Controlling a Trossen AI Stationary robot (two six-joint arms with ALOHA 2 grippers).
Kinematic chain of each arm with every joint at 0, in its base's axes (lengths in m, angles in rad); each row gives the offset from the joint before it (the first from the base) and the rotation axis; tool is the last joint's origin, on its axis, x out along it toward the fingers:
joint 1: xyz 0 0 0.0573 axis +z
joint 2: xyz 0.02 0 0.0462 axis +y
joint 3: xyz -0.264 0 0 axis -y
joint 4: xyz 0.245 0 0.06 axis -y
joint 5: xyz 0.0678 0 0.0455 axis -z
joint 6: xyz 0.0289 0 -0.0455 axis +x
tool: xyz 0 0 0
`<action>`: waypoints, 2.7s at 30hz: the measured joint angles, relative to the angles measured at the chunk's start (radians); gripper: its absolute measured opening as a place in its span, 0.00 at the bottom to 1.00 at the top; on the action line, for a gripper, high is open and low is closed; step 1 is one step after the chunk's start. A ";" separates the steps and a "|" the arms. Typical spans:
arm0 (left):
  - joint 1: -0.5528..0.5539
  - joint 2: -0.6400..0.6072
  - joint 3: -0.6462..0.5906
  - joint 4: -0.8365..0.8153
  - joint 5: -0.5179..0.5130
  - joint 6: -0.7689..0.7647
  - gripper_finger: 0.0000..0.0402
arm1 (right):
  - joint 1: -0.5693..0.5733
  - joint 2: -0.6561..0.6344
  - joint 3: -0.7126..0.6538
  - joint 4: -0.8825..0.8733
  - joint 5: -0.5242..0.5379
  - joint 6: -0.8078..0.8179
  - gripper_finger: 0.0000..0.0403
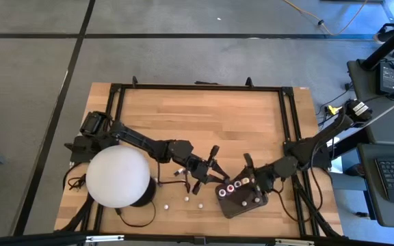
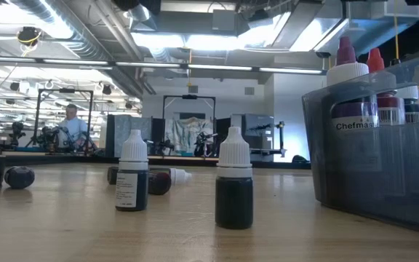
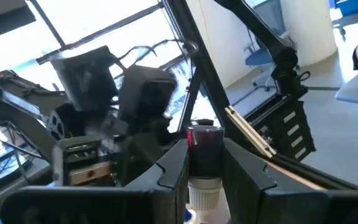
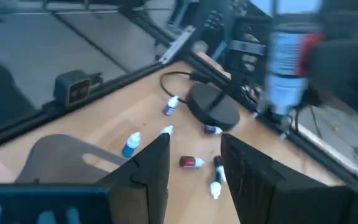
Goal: Pick & Place food coloring
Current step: Put the left small red food coloring bottle into the bin
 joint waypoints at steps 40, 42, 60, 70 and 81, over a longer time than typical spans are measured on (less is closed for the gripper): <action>-0.002 0.000 0.000 0.209 0.077 0.142 0.20 | -0.091 0.028 0.000 0.412 -0.026 -0.014 0.36; -0.002 0.000 0.000 0.208 0.077 0.142 0.20 | -0.112 0.045 0.000 0.437 -0.027 -0.014 0.36; -0.002 -0.001 0.000 0.207 0.076 0.159 0.21 | -0.146 0.143 0.000 0.596 -0.154 -0.015 0.36; -0.002 -0.001 0.000 0.206 0.048 0.167 0.21 | -0.146 0.143 0.000 0.603 -0.178 -0.014 0.36; 0.012 -0.001 0.000 0.205 0.041 0.167 0.21 | -0.169 0.179 0.000 0.630 -0.177 -0.016 0.36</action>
